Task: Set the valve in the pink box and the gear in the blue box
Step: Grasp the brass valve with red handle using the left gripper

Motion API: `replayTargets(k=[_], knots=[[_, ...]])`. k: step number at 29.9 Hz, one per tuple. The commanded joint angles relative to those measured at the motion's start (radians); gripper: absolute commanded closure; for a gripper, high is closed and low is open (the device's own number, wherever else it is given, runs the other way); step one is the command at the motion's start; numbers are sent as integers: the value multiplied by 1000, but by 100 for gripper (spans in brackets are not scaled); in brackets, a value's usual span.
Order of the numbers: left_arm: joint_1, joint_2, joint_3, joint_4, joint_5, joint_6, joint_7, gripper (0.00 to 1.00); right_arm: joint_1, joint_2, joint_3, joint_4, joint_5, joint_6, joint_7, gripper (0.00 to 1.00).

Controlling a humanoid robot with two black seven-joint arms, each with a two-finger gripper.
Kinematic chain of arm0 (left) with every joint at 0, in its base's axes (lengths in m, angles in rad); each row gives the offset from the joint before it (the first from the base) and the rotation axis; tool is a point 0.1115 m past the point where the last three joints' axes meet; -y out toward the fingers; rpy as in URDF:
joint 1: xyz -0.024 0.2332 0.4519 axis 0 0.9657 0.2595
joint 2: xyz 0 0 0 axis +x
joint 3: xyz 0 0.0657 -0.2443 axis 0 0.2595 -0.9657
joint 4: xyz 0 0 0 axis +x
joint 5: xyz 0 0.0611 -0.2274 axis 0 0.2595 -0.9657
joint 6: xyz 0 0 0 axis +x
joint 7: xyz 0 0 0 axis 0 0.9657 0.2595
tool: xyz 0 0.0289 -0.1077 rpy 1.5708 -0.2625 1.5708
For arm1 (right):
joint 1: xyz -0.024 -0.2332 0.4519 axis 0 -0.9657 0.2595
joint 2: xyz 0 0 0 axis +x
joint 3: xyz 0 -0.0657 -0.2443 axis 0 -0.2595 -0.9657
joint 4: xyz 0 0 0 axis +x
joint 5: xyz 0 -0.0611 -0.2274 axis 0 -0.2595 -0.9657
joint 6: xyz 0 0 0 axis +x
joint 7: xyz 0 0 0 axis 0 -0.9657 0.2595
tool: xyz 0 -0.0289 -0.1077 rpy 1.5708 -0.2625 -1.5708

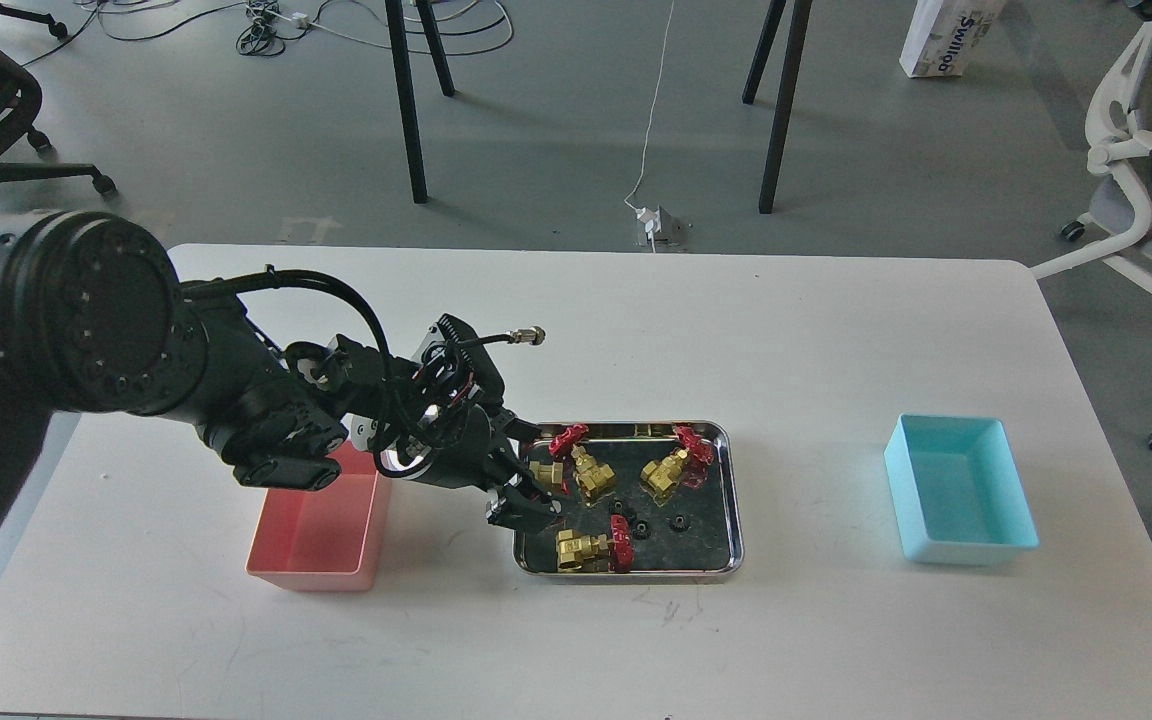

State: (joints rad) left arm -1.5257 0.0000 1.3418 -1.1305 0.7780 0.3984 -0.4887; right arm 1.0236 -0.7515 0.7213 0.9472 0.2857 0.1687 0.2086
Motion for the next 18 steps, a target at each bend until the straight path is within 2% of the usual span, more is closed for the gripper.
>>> replayTargets(k=[1,10,18], knots=[[42,0,-1,40,1,7,0,5,-2,-6,0,1,1,0,0,0],[110,0,-1,166,4,5,0,12,-19,-26,1,2,3,0,0,0],[143,0,0,181,30,5,0,25,-22,-26,3,2,3,0,0,0]])
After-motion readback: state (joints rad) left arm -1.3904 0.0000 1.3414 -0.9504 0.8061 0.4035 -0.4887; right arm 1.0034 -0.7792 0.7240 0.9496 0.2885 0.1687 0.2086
